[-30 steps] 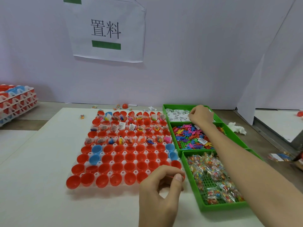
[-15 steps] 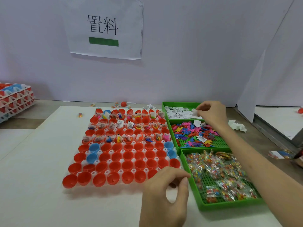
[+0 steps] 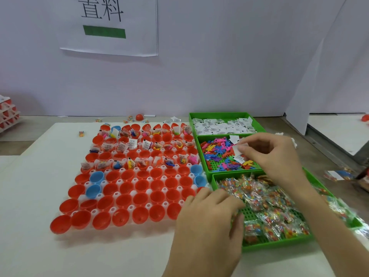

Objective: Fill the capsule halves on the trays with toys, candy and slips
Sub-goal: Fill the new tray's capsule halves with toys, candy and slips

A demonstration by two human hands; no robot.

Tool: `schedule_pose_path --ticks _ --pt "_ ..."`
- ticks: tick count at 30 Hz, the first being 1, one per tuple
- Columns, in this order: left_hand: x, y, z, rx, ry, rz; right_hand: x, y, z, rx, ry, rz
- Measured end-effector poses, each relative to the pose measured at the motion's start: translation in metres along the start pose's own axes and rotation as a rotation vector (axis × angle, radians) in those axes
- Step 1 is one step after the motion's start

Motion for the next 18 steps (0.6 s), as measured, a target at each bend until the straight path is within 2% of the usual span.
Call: schedule_pose_path --ticks 3,6,9,12,14,18 --pt "0.028 -0.015 -0.012 0.159 0.079 0.043 0.003 -0.003 0.004 0.006 -0.079 0.031" --pt "0.052 -0.015 -0.03 0.35 0.261 0.137 0.004 -0.006 0.007 0.02 -0.131 0.015" --pt "0.062 -0.009 -0.041 0.389 0.272 0.146 0.005 -0.009 0.008 -0.001 -0.145 0.013" --pt "0.059 -0.001 -0.044 0.276 0.163 0.127 0.006 -0.01 0.008 -0.033 -0.147 0.022" --pt "0.058 0.006 -0.043 0.105 0.096 0.145 0.006 -0.011 0.008 -0.031 -0.142 0.013" --pt "0.059 0.017 -0.033 -0.291 -0.002 0.308 0.006 -0.009 0.011 0.152 -0.058 -0.077"
Point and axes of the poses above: each hand's wrist, its own x-axis towards the middle knuckle, its own z-axis out of the back of the hand, y = z × x, the point moved 1 cm from there along x, towards the middle knuckle, and after that the axes turned 7 degrees about z, right-handed, at the moved point
